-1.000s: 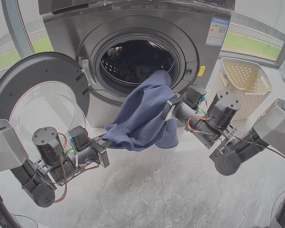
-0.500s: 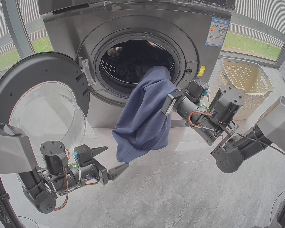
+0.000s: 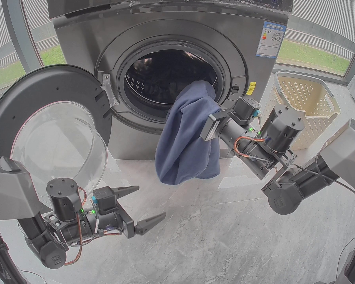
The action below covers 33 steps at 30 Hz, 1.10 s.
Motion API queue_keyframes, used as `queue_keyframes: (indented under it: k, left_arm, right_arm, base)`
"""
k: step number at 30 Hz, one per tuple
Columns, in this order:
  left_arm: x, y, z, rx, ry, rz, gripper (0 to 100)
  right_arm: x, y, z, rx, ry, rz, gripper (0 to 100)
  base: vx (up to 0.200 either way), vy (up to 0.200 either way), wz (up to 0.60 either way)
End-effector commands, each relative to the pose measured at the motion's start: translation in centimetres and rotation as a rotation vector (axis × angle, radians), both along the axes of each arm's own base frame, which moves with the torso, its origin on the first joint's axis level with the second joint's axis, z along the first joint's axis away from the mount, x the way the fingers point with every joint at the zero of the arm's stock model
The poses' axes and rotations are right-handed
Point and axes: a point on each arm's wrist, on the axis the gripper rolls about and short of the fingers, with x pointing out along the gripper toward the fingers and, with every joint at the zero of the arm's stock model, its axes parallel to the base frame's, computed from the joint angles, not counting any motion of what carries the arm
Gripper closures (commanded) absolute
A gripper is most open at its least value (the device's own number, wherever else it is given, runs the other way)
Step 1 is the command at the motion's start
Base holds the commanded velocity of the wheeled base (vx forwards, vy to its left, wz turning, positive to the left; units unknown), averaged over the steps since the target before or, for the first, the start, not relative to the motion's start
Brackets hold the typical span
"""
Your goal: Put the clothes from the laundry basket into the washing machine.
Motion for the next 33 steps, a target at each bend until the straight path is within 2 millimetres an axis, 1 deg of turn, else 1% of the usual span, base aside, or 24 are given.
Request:
queue_keyframes:
  k: [1,3,5,7,9,11,12,14,16,20,24,25,26,27,29,33]
  left_arm:
    - [0.6,-2.3,4.3,-0.138,-0.136,-0.037,0]
    - [1.0,-3.1,4.8,-0.163,-0.152,-0.035,0]
    - [2.2,-4.7,5.0,-0.188,-0.177,-0.026,0]
    - [3.2,-5.6,5.2,-0.204,-0.200,-0.021,0]
    - [3.6,-5.8,5.1,-0.206,-0.204,-0.021,0]
    - [5.0,-6.8,4.7,-0.213,-0.215,-0.015,0]
    - [5.4,-7.1,4.5,-0.215,-0.217,-0.016,0]
    - [5.9,-7.3,4.1,-0.212,-0.213,-0.012,0]
    - [6.9,-7.7,3.6,-0.214,-0.218,0.004,0]
    - [8.3,-8.2,3.1,-0.220,-0.232,0.033,0]
    - [10.3,-8.2,2.4,-0.226,-0.251,0.094,0]
    - [10.3,-8.2,2.4,-0.226,-0.251,0.094,0]
    - [11.1,-8.1,2.2,-0.231,-0.261,0.117,0]
    - [11.1,-8.1,2.2,-0.231,-0.261,0.117,0]
    - [12.0,-8.0,2.1,-0.237,-0.274,0.133,0]
    - [12.8,-8.0,1.7,-0.238,-0.278,0.156,0]
  right_arm:
    - [-0.1,0.2,-0.2,-0.003,0.008,-0.001,100]
    - [-0.2,0.3,-0.3,-0.006,0.012,0.000,100]
    - [-0.3,0.5,-0.4,-0.008,0.012,0.005,100]
    - [-0.6,0.8,-0.3,-0.008,0.012,0.016,100]
    - [-0.7,0.9,-0.3,-0.009,0.013,0.020,100]
    - [-1.0,1.3,-0.3,-0.012,0.019,0.030,100]
    - [-1.2,1.4,-0.2,-0.013,0.016,0.035,100]
    - [-1.3,1.6,-0.2,-0.013,0.016,0.040,100]
    - [-1.5,1.8,-0.2,-0.011,0.018,0.042,100]
    - [-2.0,2.4,-0.2,-0.009,0.021,0.052,100]
    - [-2.5,2.8,-0.1,-0.008,0.023,0.068,100]
    - [-2.5,2.8,-0.1,-0.009,0.024,0.068,100]
    - [-2.8,2.8,-0.4,-0.018,0.034,0.072,100]
    - [-2.8,2.8,-0.4,-0.018,0.034,0.072,100]
    - [-3.5,3.3,-0.5,-0.022,0.039,0.092,100]
    - [-3.9,3.5,-0.4,-0.020,0.040,0.102,100]
  base:
    - [0.000,0.000,0.00]
    - [0.000,0.000,0.00]
    - [0.000,0.000,0.00]
    - [0.000,0.000,0.00]
    - [0.000,0.000,0.00]
    - [0.000,0.000,0.00]
    - [0.000,0.000,0.00]
    - [0.000,0.000,0.00]
    - [0.000,0.000,0.00]
    - [0.000,0.000,0.00]
    - [0.000,0.000,0.00]
    - [0.000,0.000,0.00]
    - [0.000,0.000,0.00]
    - [0.000,0.000,0.00]
    - [0.000,0.000,0.00]
    - [0.000,0.000,0.00]
